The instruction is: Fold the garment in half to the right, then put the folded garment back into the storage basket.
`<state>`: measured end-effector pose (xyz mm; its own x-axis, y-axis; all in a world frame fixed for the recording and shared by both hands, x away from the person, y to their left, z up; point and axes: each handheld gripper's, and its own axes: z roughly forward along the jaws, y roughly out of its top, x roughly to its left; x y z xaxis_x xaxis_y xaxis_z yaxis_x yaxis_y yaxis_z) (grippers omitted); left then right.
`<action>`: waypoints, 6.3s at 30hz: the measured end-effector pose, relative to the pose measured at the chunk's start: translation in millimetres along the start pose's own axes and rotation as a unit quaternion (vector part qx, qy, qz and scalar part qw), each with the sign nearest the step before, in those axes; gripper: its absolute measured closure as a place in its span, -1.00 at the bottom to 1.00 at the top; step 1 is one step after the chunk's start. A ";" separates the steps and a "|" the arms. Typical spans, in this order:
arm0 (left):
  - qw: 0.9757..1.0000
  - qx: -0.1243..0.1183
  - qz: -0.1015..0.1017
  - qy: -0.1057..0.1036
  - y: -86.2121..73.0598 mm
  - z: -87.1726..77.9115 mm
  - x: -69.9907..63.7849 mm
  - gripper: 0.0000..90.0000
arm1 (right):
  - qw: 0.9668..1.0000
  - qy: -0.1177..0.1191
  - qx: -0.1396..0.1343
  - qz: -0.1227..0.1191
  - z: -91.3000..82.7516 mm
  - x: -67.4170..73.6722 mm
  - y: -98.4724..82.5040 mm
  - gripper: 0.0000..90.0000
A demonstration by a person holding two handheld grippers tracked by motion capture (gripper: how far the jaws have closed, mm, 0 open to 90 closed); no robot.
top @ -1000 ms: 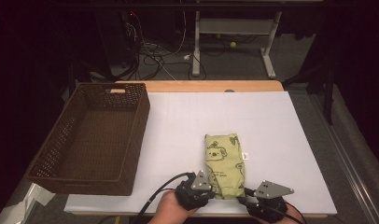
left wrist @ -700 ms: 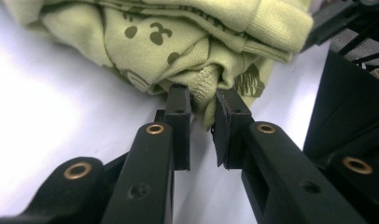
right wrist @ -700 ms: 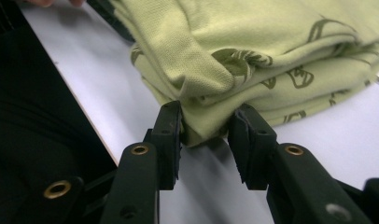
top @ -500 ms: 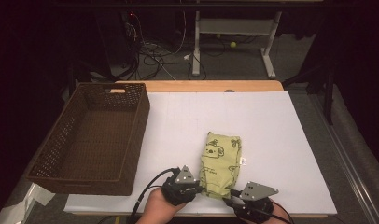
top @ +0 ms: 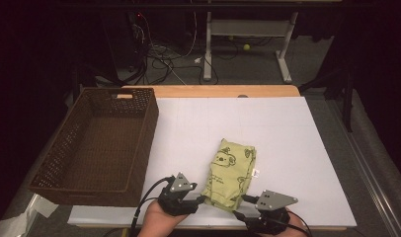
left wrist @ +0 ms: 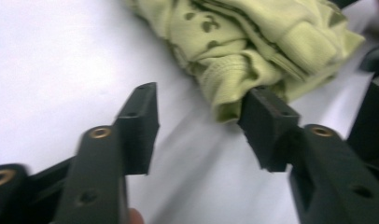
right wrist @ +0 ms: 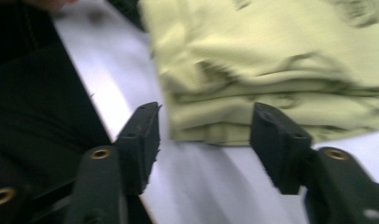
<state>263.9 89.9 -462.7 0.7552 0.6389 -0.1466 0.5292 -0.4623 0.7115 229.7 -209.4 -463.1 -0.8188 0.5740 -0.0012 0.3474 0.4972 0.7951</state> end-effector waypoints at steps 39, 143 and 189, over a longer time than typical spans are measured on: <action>0.988 0.148 0.001 0.054 19.7 21.0 16.5 -1.00 | 0.970 -0.206 -0.055 0.119 -65.7 -76.9 -45.0 -0.99; 0.919 0.356 0.170 -0.019 92.0 52.5 -43.4 0.66 | 0.974 -0.185 -0.069 0.108 -59.3 -65.7 -38.3 -0.99; 0.926 0.334 0.165 -0.064 74.8 41.7 -38.5 0.65 | 0.977 -0.166 -0.042 0.130 16.6 -98.0 32.4 -0.60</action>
<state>290.5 5.1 -432.5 0.9352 0.3374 -0.1076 0.3509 -0.9238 0.1535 328.8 -238.7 -447.3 -0.5105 0.8596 0.0217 0.4734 0.2599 0.8417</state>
